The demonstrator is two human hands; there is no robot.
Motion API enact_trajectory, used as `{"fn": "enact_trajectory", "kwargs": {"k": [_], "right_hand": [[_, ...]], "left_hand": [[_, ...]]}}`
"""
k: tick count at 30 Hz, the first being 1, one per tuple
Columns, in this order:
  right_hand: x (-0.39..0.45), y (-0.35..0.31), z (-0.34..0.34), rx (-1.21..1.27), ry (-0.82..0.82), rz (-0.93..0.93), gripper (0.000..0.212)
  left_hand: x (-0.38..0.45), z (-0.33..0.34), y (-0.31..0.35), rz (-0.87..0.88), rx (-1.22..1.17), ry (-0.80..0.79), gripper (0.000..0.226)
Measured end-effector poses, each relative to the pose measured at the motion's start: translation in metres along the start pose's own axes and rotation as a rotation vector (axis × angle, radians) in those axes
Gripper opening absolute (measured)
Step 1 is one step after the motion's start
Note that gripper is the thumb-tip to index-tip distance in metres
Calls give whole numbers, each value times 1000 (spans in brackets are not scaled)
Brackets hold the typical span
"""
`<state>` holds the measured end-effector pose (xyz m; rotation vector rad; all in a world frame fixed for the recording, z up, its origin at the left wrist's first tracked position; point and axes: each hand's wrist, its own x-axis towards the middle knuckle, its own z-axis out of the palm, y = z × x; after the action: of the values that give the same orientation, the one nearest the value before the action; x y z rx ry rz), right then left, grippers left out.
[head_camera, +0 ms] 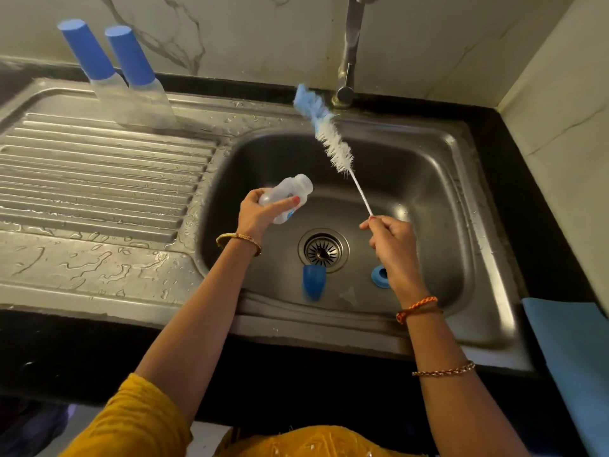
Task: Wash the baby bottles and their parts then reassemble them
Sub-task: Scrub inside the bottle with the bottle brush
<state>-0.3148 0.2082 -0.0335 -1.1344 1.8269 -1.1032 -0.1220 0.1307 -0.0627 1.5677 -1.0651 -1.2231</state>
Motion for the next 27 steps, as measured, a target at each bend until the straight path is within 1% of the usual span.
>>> {"fn": "enact_trajectory", "kwargs": {"k": [2, 5, 9, 12, 15, 19, 23, 27], "right_hand": [[3, 3, -1, -88, -5, -33, 30], [6, 8, -1, -186, -9, -46, 26], [11, 16, -6, -249, 14, -22, 25], [14, 19, -12, -296, 34, -19, 24], [16, 20, -17, -342, 33, -38, 25], [21, 21, -15, -395, 9, -64, 26], [26, 21, -13, -428, -13, -56, 26], [27, 21, -12, -436, -30, -24, 26]], "left_hand": [[-1, 3, -4, -7, 211, -3, 63], [1, 6, -15, -38, 479, -49, 70], [13, 3, -27, -14, 735, -36, 64], [16, 1, -33, -43, 975, -92, 61], [13, 4, -42, -120, 1015, -140, 75], [9, 4, -48, -128, 1093, -204, 84], [10, 3, -55, -153, 1146, -255, 83], [10, 2, -58, -188, 1161, -294, 72]]}}
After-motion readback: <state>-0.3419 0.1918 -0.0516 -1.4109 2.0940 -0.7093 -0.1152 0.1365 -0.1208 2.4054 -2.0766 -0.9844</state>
